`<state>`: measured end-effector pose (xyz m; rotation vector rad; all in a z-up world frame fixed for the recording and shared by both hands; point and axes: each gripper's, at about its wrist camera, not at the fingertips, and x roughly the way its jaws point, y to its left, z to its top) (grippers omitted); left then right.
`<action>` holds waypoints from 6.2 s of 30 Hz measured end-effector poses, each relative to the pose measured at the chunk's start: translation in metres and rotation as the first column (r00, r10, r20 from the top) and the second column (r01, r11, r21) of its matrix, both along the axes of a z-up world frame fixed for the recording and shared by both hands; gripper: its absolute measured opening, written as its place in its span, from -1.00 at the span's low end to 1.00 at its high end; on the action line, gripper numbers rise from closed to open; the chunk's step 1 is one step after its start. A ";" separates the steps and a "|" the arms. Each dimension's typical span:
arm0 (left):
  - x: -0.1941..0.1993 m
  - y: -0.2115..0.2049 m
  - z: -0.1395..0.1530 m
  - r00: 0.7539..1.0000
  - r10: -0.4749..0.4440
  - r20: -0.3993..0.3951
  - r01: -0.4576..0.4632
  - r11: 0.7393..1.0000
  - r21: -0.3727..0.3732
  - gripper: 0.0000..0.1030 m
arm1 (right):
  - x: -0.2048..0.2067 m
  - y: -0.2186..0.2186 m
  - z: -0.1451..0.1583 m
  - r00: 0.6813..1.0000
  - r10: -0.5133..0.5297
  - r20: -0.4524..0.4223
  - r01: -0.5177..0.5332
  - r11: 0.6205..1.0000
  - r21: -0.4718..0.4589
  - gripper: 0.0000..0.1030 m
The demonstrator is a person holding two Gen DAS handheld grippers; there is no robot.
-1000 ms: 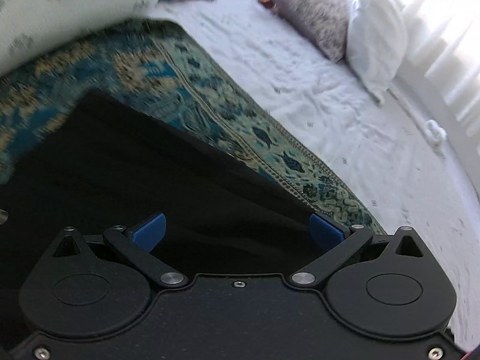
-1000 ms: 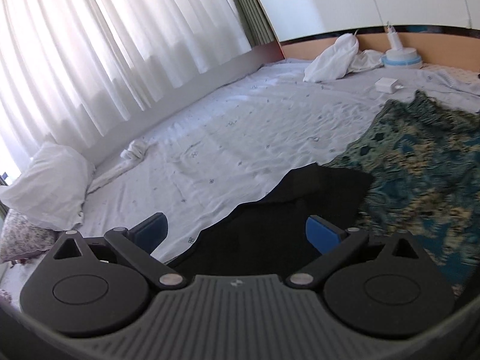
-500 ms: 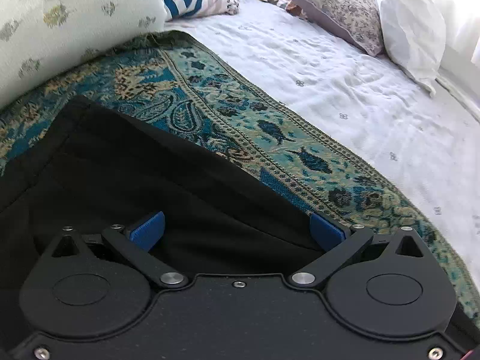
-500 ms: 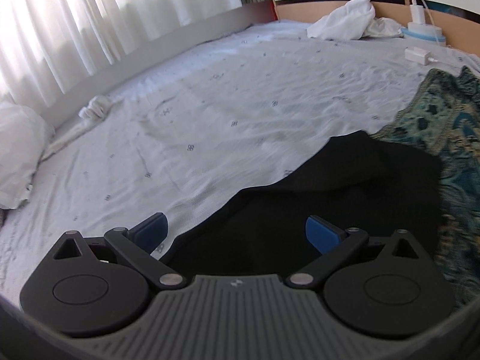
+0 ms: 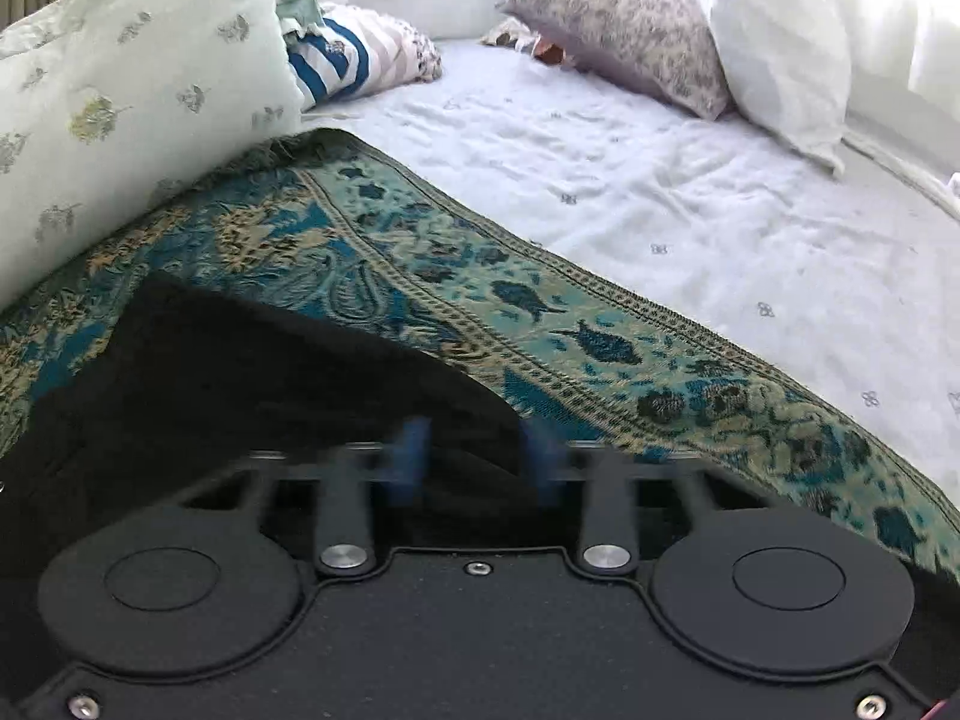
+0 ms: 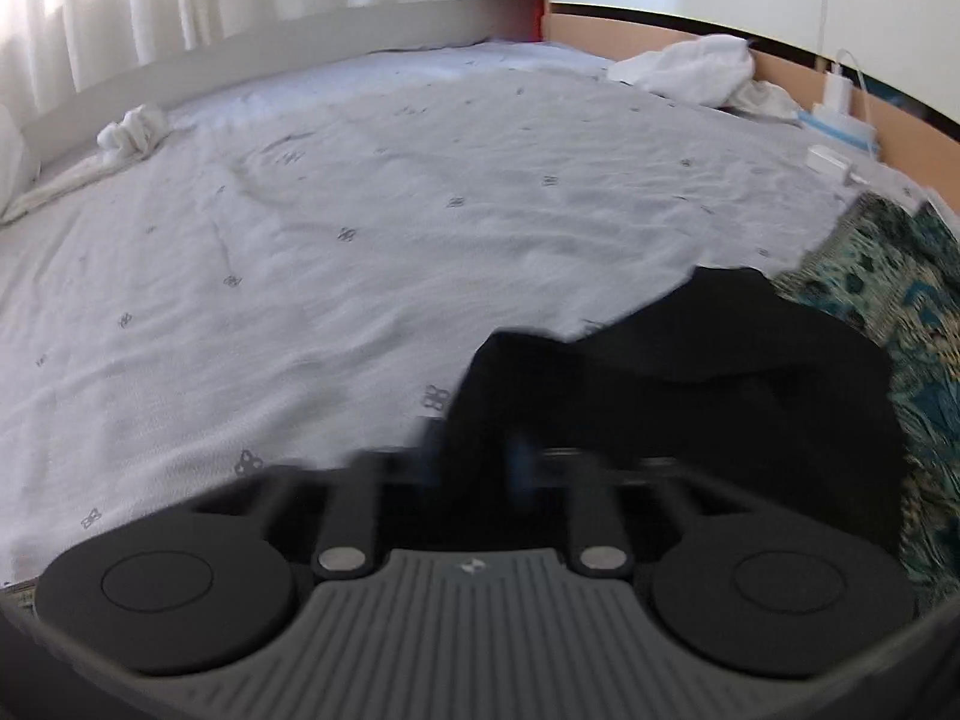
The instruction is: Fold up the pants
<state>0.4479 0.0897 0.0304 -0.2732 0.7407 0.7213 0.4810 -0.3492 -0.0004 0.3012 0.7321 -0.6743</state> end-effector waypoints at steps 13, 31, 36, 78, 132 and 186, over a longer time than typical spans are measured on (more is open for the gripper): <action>-0.154 0.034 0.048 0.980 -0.132 0.152 0.152 0.980 -0.131 -0.99 | -0.177 -0.035 0.066 0.983 0.082 0.165 -0.092 0.994 0.053 -0.87; -0.226 0.047 0.063 0.901 -0.358 0.243 0.391 0.915 -0.102 0.62 | -0.375 -0.064 0.048 0.983 -0.020 0.180 -0.009 0.988 0.157 -0.94; -0.173 0.050 0.035 0.952 -0.262 0.158 0.284 0.949 -0.137 0.68 | -0.379 -0.071 0.047 0.972 -0.023 0.235 -0.017 0.985 0.169 -0.65; -0.330 0.067 0.079 0.884 -0.308 0.351 0.358 0.930 -0.086 -0.89 | -0.438 -0.093 0.085 0.937 -0.063 0.343 0.052 0.998 0.044 -0.87; -0.443 0.079 0.035 0.891 -0.369 0.264 0.377 0.926 0.023 0.46 | -0.526 -0.095 0.063 0.966 -0.077 0.247 0.093 0.994 -0.055 0.16; -0.363 0.179 0.016 0.969 -0.197 0.151 0.202 0.979 -0.016 -0.66 | -0.455 0.064 0.014 0.962 0.269 0.047 -0.255 0.947 -0.193 0.59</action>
